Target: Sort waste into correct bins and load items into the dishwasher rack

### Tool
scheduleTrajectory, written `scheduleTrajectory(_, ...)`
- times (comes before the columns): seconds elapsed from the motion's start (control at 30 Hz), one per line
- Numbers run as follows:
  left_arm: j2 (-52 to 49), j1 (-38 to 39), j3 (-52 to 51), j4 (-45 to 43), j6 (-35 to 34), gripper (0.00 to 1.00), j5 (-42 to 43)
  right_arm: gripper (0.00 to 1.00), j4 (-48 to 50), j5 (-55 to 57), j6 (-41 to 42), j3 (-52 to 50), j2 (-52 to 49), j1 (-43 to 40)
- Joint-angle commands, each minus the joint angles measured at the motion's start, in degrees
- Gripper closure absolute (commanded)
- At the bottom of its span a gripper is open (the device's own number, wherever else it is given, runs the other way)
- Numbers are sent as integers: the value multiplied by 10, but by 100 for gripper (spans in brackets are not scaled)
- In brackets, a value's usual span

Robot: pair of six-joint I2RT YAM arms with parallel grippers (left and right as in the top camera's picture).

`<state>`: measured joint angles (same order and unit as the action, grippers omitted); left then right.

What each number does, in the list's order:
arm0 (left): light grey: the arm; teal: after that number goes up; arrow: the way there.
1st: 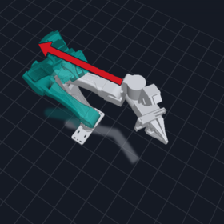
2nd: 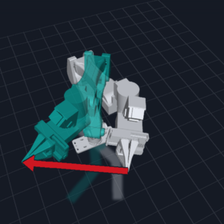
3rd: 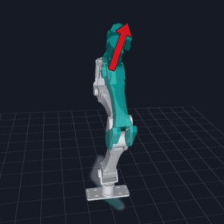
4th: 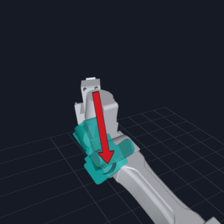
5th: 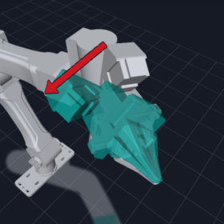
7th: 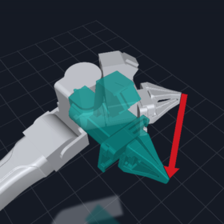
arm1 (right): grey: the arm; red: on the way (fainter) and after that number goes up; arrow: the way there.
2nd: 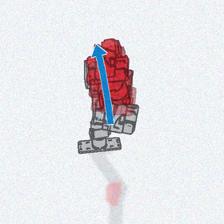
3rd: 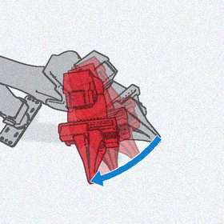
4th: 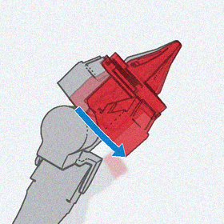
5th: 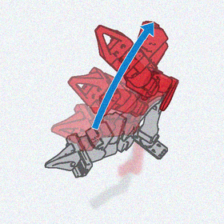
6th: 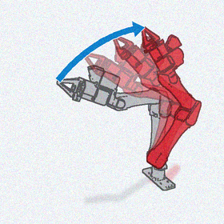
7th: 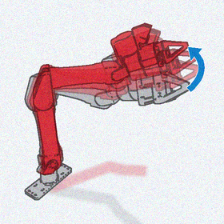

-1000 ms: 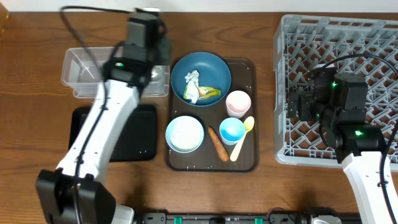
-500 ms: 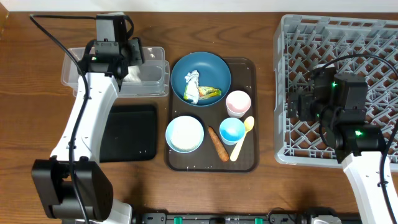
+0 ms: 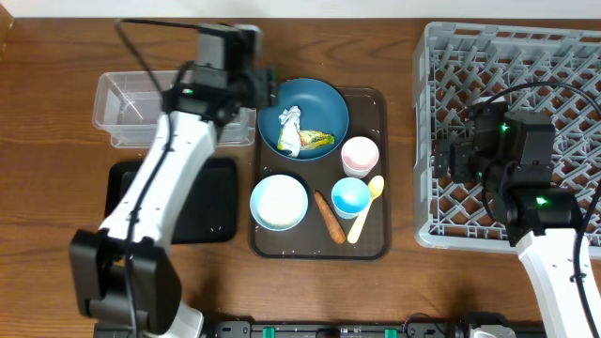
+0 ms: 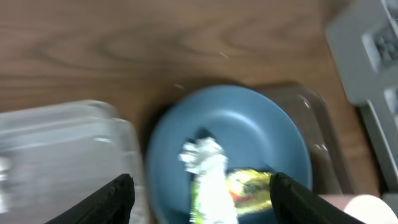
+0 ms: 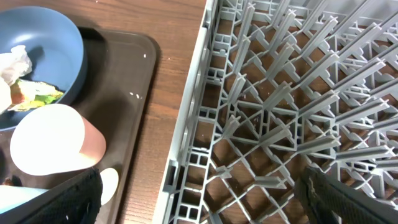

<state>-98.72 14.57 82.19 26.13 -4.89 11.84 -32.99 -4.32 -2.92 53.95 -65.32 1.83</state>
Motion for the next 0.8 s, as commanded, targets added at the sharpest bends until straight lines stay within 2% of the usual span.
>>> scheduleTrajectory(0.0, -44, 22, -5, 4, -2, 28, 10, 1, -1, -4, 7, 12, -3, -2)
scheduleTrajectory(0.2, -111, 61, -5, 4, -1, 28, 10, 1, -1, -4, 7, 12, -3, -2)
scheduleTrajectory(0.47, -181, 71, -5, 4, -1, 29, -25, 1, -3, -4, 7, 12, -3, -2)
scheduleTrajectory(0.67, -183, 71, -5, 2, -1, 46, -25, 1, -3, -4, 7, 12, -3, -2)
scheduleTrajectory(0.77, -183, 71, -6, 6, -1, 59, -24, 1, -5, -4, 7, 12, -3, -2)
